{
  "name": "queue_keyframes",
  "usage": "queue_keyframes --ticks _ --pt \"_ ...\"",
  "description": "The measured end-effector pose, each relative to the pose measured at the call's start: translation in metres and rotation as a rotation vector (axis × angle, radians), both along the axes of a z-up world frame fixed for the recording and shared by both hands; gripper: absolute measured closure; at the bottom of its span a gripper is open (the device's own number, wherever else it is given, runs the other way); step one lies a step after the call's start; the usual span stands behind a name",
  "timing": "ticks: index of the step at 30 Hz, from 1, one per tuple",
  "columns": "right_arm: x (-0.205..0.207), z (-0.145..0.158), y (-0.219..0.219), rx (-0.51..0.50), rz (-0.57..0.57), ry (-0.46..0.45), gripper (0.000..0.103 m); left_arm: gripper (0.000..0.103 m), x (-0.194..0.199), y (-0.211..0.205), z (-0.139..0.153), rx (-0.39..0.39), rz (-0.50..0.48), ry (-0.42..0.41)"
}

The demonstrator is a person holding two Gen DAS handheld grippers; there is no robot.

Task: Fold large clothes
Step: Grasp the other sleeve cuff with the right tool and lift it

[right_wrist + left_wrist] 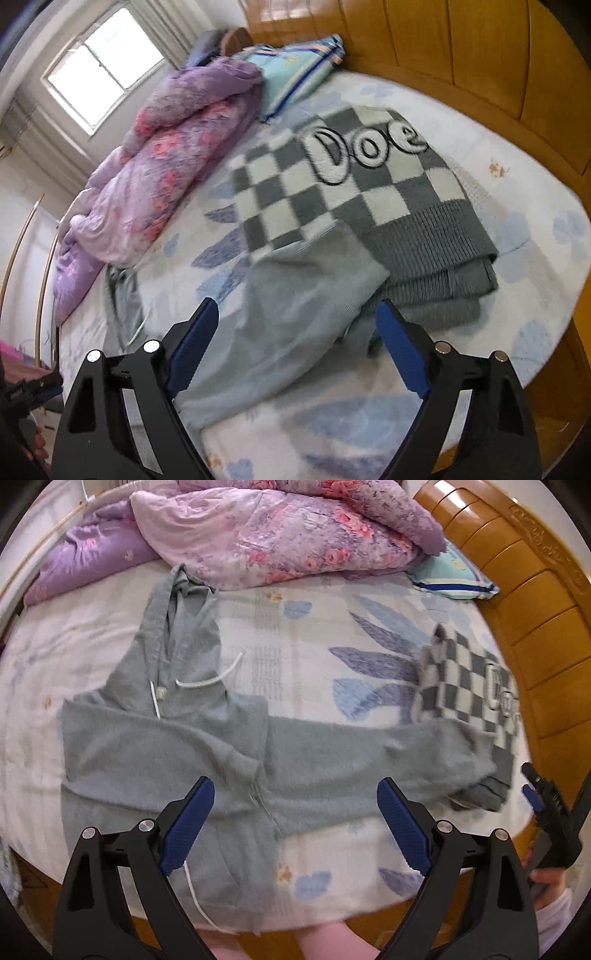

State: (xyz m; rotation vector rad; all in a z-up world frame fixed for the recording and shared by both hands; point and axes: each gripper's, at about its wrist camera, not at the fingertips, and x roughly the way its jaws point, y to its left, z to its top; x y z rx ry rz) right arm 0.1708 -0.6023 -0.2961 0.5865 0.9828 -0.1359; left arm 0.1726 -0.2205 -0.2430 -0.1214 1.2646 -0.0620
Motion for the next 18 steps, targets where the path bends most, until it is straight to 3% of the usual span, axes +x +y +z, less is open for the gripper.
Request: queue_keyframes --ticks 4,7,10,13,15,18 --pt "0.023 -0.042 -0.026 0.026 -0.059 0.034 0.019 0.013 0.022 0.0 -0.017 0.035 0.031 0.016" --pt "0.033 -0.079 -0.041 0.131 -0.078 0.037 0.019 0.013 0.031 0.002 -0.032 0.039 0.05 0.046" --pt "0.031 -0.096 -0.042 0.205 -0.045 -0.044 0.019 0.013 0.035 0.002 -0.049 0.058 0.054 0.091" --pt "0.027 -0.101 -0.044 0.302 -0.063 -0.037 0.021 0.013 0.031 -0.001 -0.059 0.091 0.048 0.109" --pt "0.027 -0.106 -0.045 0.378 -0.086 0.025 0.045 0.013 0.028 -0.002 -0.061 0.088 0.046 0.123" --pt "0.027 -0.115 -0.04 0.304 -0.091 0.094 0.067 0.013 0.024 -0.005 -0.06 0.057 0.028 0.13"
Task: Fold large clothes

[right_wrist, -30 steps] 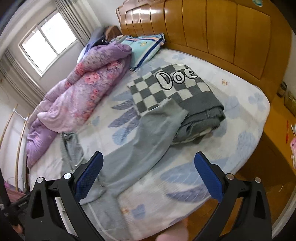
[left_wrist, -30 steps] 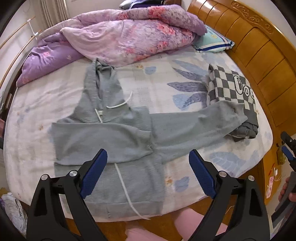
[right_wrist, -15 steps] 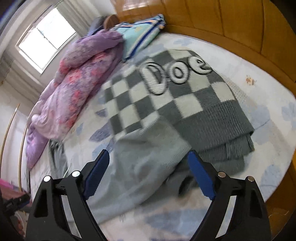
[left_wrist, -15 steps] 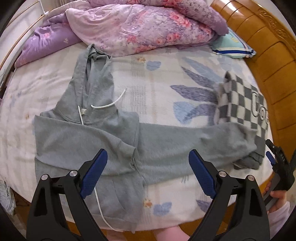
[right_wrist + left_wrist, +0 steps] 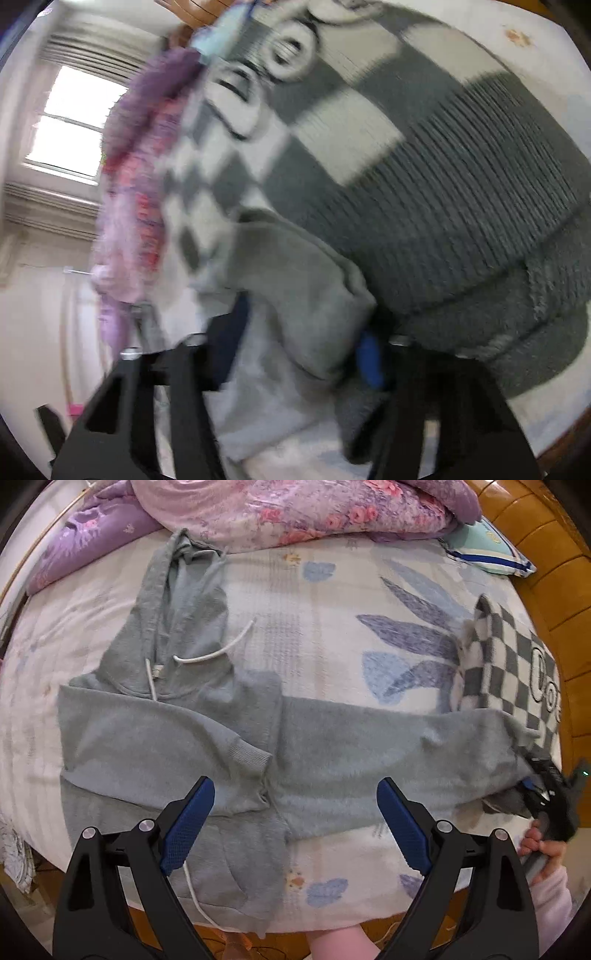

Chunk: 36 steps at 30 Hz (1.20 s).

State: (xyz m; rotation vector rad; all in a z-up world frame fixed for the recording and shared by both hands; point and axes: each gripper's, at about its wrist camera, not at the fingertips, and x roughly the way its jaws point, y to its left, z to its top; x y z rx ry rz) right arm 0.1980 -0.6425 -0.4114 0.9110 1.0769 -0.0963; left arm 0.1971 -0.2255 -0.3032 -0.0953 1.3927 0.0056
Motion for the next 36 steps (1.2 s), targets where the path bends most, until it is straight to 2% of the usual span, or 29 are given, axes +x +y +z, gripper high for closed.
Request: queue_keyframes --ticks 2,4,7,8,11,12,15,16,19,23,26,30,33,36 --pt "0.003 0.0 0.001 -0.032 -0.023 0.06 0.081 0.013 0.001 -0.002 0.001 0.008 -0.013 -0.01" --pt "0.006 0.005 0.002 -0.039 -0.038 0.094 0.083 0.013 0.003 -0.004 0.003 0.048 -0.02 -0.029" --pt "0.014 0.027 0.015 -0.133 0.034 0.134 0.09 0.017 0.008 -0.005 0.004 0.069 -0.038 -0.047" --pt "0.014 0.039 0.019 -0.153 0.048 0.124 0.091 0.021 0.01 -0.004 0.004 0.061 -0.041 -0.05" --pt "0.006 0.067 0.023 -0.123 0.007 0.074 0.092 0.038 0.016 0.004 0.0 0.01 -0.021 -0.041" --pt "0.004 0.074 0.023 -0.115 -0.005 0.059 0.093 0.048 0.018 0.006 -0.002 -0.007 -0.02 -0.041" --pt "-0.006 0.106 0.026 -0.012 -0.036 -0.042 0.096 0.063 0.027 0.01 -0.019 0.008 -0.038 -0.009" --pt "-0.006 0.117 0.033 0.0 -0.025 -0.072 0.096 0.069 0.029 0.01 -0.025 0.008 -0.046 -0.003" --pt "0.002 0.148 0.061 -0.038 0.059 -0.133 0.096 0.079 0.036 0.017 -0.055 -0.024 -0.047 0.029" --pt "0.01 0.171 0.09 -0.011 0.104 -0.198 0.096 0.08 0.04 0.025 -0.101 0.003 -0.058 0.098" --pt "0.016 0.191 0.117 -0.012 0.113 -0.241 0.096 0.08 0.037 0.035 -0.132 -0.028 -0.042 0.132" --pt "0.016 0.213 0.124 0.016 0.03 -0.304 0.096 0.08 0.03 0.044 -0.176 -0.029 -0.058 0.214" --pt "0.017 0.241 0.108 0.0 -0.086 -0.338 0.097 0.08 0.026 0.05 -0.178 -0.068 -0.063 0.193" --pt "0.005 0.273 0.088 -0.115 -0.149 -0.352 0.097 0.079 0.024 0.055 -0.161 -0.096 -0.088 0.158"
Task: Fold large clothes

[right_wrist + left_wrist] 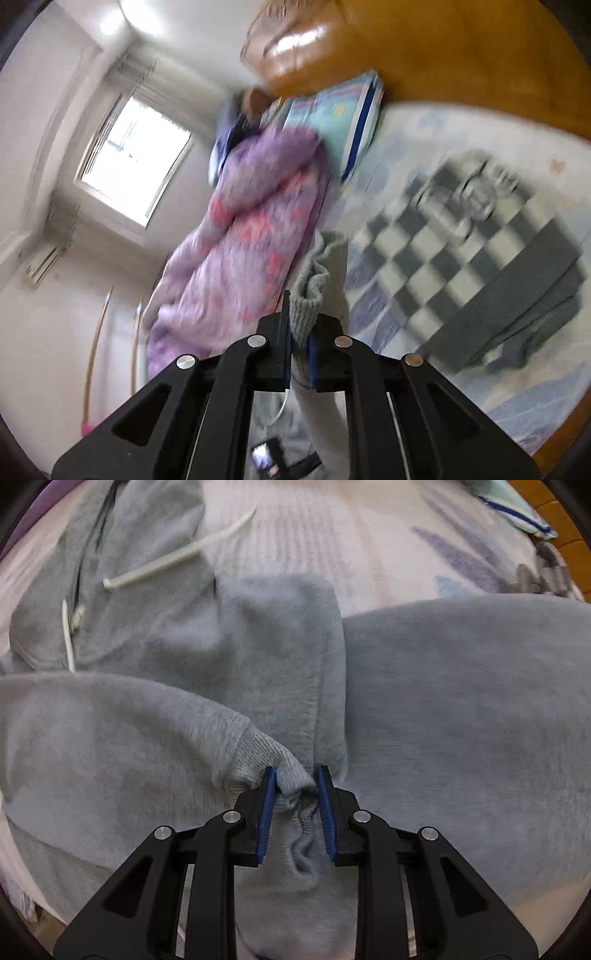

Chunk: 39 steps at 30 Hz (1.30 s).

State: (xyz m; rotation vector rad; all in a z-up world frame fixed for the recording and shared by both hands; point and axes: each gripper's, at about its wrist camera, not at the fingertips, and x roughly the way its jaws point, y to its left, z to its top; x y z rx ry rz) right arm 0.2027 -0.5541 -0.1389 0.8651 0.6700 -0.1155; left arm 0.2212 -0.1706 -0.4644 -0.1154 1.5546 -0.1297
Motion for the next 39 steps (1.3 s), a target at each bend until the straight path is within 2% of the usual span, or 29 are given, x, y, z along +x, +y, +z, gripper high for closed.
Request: queue_keyframes --ticks 2,4,7,9,13,17,22,28,31,34,37,39 --pt "-0.013 0.007 -0.007 -0.085 -0.027 0.055 0.097 0.079 0.001 0.003 0.01 -0.017 0.008 -0.028" --pt "-0.023 -0.005 -0.013 -0.138 -0.057 0.142 0.097 0.079 0.004 0.002 0.005 -0.019 -0.002 -0.032" --pt "-0.035 -0.032 -0.015 -0.123 -0.082 0.221 0.097 0.079 0.007 0.002 -0.021 -0.021 -0.012 -0.003" --pt "-0.033 -0.04 -0.001 -0.127 -0.046 0.236 0.097 0.079 0.008 0.003 -0.028 -0.026 -0.013 -0.022" --pt "-0.009 -0.021 0.041 -0.169 0.08 0.163 0.097 0.079 0.002 0.007 -0.027 -0.043 -0.003 -0.043" --pt "0.017 0.011 0.089 -0.101 0.206 0.035 0.097 0.079 -0.005 0.012 -0.028 -0.038 0.004 -0.055" --pt "0.049 0.045 0.165 -0.065 0.376 -0.08 0.097 0.079 -0.008 0.007 -0.031 -0.032 0.014 -0.058" --pt "0.07 0.056 0.255 -0.049 0.553 -0.108 0.097 0.081 -0.001 0.023 -0.031 -0.108 0.052 -0.036" --pt "0.073 0.054 0.299 -0.082 0.613 -0.097 0.097 0.085 -0.002 0.047 -0.01 -0.206 0.071 -0.035" --pt "0.072 0.039 0.339 -0.079 0.67 -0.073 0.097 0.085 -0.01 0.078 0.026 -0.18 0.035 -0.104" --pt "0.072 0.014 0.379 -0.067 0.722 -0.029 0.097 0.085 -0.023 0.13 0.059 -0.188 0.1 -0.123" --pt "0.073 -0.006 0.408 -0.072 0.757 0.009 0.097 0.085 -0.031 0.165 0.081 -0.161 0.136 -0.153"
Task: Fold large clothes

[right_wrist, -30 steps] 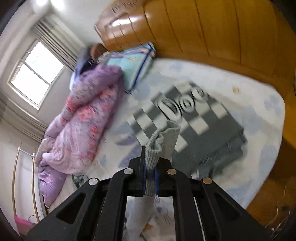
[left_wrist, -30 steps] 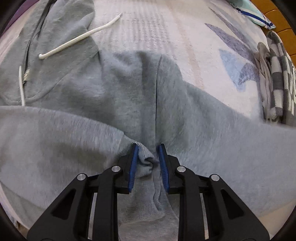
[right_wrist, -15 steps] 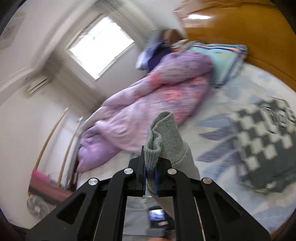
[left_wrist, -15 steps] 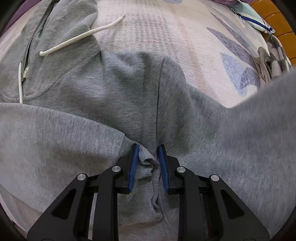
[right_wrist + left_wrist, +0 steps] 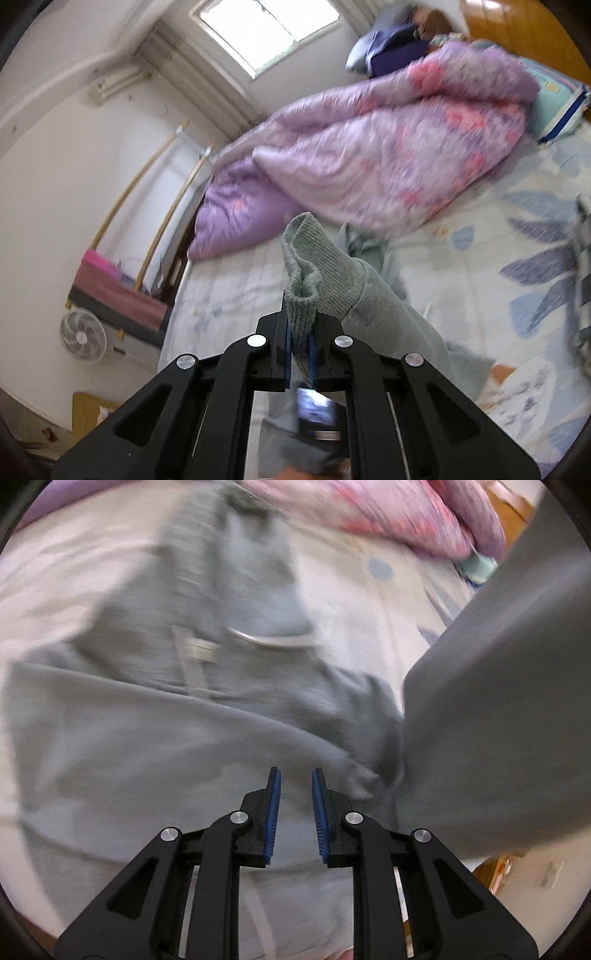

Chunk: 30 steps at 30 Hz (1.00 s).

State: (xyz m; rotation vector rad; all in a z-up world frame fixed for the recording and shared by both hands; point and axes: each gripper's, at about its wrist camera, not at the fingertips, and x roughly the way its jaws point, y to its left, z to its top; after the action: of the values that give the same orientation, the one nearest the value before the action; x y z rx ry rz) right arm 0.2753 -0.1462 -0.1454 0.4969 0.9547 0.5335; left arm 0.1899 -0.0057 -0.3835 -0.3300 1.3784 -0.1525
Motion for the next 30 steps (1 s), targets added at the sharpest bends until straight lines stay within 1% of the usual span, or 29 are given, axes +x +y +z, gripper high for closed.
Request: queue_keyframes --ticks 2,5,7,8,9,11,12,13,14,15,16,17,19,20,22,23,24,25,26,27,28,29,30 --pt "-0.002 -0.021 0.025 -0.011 0.031 0.031 0.097 0.085 -0.009 0.035 0.018 0.036 0.043 -0.019" --pt "-0.004 -0.063 0.07 -0.033 0.079 0.09 0.097 0.085 -0.018 0.089 0.037 0.069 0.122 -0.035" --pt "-0.005 -0.086 0.094 -0.051 0.106 0.123 0.096 0.085 -0.023 0.117 0.046 0.087 0.174 -0.046" --pt "-0.005 -0.103 0.111 -0.064 0.135 0.15 0.096 0.085 -0.026 0.13 0.048 0.097 0.2 -0.048" --pt "-0.008 -0.111 0.122 -0.072 0.152 0.165 0.095 0.085 -0.027 0.14 0.051 0.102 0.217 -0.046" --pt "-0.009 -0.139 0.148 -0.035 0.234 0.242 0.091 0.084 -0.032 0.162 0.053 0.111 0.265 -0.04" --pt "-0.009 -0.15 0.155 -0.019 0.259 0.287 0.088 0.077 -0.034 0.174 0.054 0.111 0.298 -0.042" --pt "-0.01 -0.158 0.157 0.001 0.269 0.333 0.086 0.064 -0.038 0.184 0.055 0.107 0.32 -0.044" --pt "-0.01 -0.164 0.158 0.019 0.275 0.381 0.075 0.059 -0.041 0.194 0.055 0.108 0.346 -0.046" --pt "-0.011 -0.17 0.155 0.029 0.276 0.424 0.043 0.057 -0.041 0.199 0.052 0.108 0.362 -0.044" --pt "-0.012 -0.172 0.148 0.023 0.255 0.433 0.028 0.057 -0.04 0.204 0.047 0.098 0.379 -0.037" --pt "-0.013 -0.171 0.138 0.013 0.225 0.41 0.022 0.057 -0.041 0.208 0.042 0.078 0.397 -0.025" --pt "-0.012 -0.171 0.125 -0.017 0.215 0.397 0.022 0.052 -0.04 0.211 0.03 0.04 0.425 -0.005" --pt "-0.011 -0.174 0.113 -0.047 0.202 0.413 0.022 0.05 -0.04 0.211 0.024 0.023 0.434 0.003" --pt "-0.009 -0.181 0.09 -0.065 0.158 0.44 0.022 0.047 -0.038 0.21 0.007 -0.012 0.447 0.023" --pt "-0.01 -0.184 0.074 -0.08 0.135 0.449 0.022 0.046 -0.035 0.209 -0.006 -0.031 0.458 0.045" --pt "-0.01 -0.186 0.064 -0.11 0.12 0.451 0.022 0.041 -0.034 0.208 -0.016 -0.04 0.465 0.06" --pt "-0.01 -0.189 0.05 -0.174 0.098 0.45 0.022 0.039 -0.031 0.207 -0.03 -0.044 0.474 0.089" --pt "-0.011 -0.191 0.041 -0.217 0.085 0.448 0.022 0.039 -0.028 0.205 -0.048 -0.055 0.477 0.136" --pt "-0.012 -0.194 0.024 -0.265 0.066 0.452 0.022 0.04 -0.027 0.203 -0.063 -0.075 0.478 0.162" --pt "-0.014 -0.198 0.008 -0.286 0.046 0.466 0.022 0.042 -0.026 0.202 -0.074 -0.09 0.48 0.17" --pt "-0.015 -0.203 -0.007 -0.294 0.026 0.485 0.022 0.049 -0.026 0.202 -0.084 -0.087 0.479 0.176" --pt "-0.016 -0.209 -0.018 -0.304 0.009 0.504 0.023 0.072 -0.026 0.201 -0.095 -0.041 0.472 0.197"
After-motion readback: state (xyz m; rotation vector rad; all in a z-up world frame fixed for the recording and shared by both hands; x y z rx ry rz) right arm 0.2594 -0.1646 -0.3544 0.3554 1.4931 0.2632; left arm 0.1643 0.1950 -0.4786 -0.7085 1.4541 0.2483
